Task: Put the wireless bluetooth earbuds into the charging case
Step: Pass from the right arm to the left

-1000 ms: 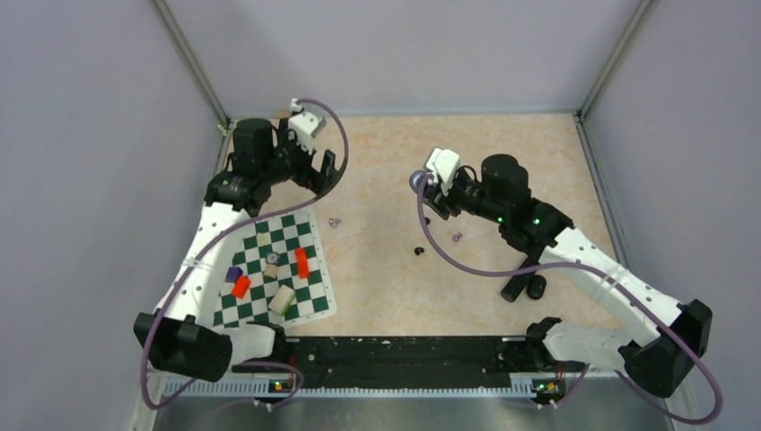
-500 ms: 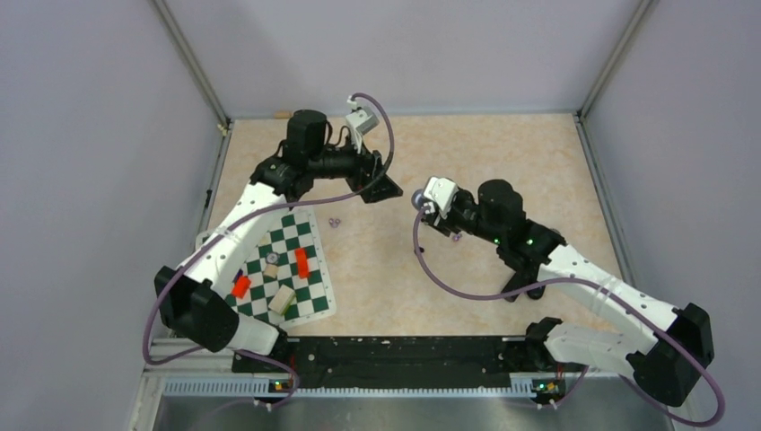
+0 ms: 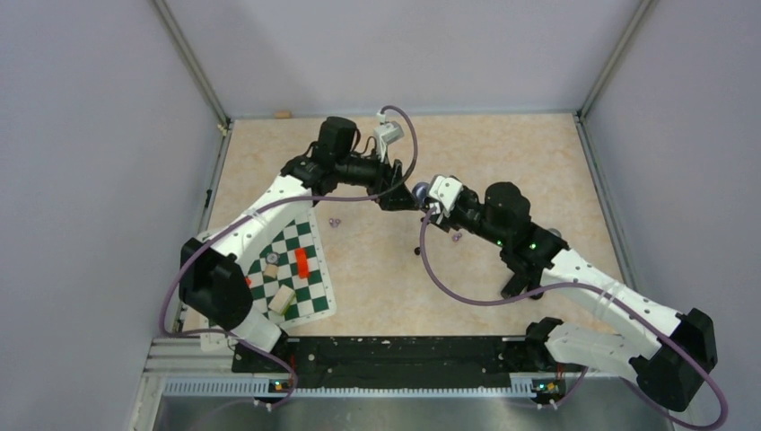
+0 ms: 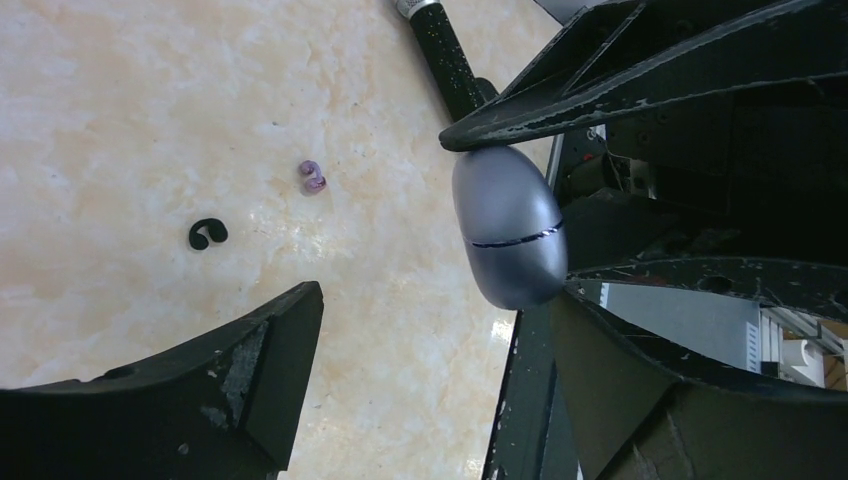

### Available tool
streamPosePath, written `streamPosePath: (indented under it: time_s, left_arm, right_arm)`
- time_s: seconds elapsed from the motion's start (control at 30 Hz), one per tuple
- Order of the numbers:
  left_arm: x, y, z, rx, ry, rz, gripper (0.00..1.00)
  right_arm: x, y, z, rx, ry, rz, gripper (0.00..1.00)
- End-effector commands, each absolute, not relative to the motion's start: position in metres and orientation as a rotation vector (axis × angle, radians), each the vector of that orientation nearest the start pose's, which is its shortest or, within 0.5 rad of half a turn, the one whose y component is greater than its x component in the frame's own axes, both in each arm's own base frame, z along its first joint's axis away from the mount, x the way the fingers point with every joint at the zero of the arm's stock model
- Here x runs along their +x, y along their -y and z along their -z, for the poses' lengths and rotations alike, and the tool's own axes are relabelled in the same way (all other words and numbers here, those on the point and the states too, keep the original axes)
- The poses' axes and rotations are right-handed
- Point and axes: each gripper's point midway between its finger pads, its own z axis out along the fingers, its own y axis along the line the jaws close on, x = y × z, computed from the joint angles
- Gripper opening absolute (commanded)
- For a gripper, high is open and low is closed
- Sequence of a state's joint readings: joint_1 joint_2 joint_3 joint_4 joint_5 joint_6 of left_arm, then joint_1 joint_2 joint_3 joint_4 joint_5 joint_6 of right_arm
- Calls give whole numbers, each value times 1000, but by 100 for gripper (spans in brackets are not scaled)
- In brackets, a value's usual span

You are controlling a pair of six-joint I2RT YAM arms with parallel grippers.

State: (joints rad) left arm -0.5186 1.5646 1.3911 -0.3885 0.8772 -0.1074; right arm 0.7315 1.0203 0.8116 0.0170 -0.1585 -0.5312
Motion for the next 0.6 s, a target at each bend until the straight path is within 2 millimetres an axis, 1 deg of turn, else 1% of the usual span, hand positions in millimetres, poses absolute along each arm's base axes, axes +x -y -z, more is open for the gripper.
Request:
streamPosePath:
  time_s: [0.0,0.17,0.4,0.5,0.57]
  left_arm:
    - [278,334,-279,1024,-1866,1337,87]
    - [271,341,-280,1067,-1854,1351,86]
    - [270,339,-285,1077,-1832,1328,76]
    - [270,340,-284,1075,-1837,1327,74]
    - [272,340,-281,1070,-1844,1326,71]
  right_arm:
    - [267,-260,-287,-1103,-1271,-306,37]
    - [266,-260,-284,-1116,-1275,-305,38]
    - [266,-259,-281,-1128,-1275,-297,38]
    - [263,-261,-283,-1135,-1270,-318,38]
    - [259,-263,-281,-1157,-1269,-337,38]
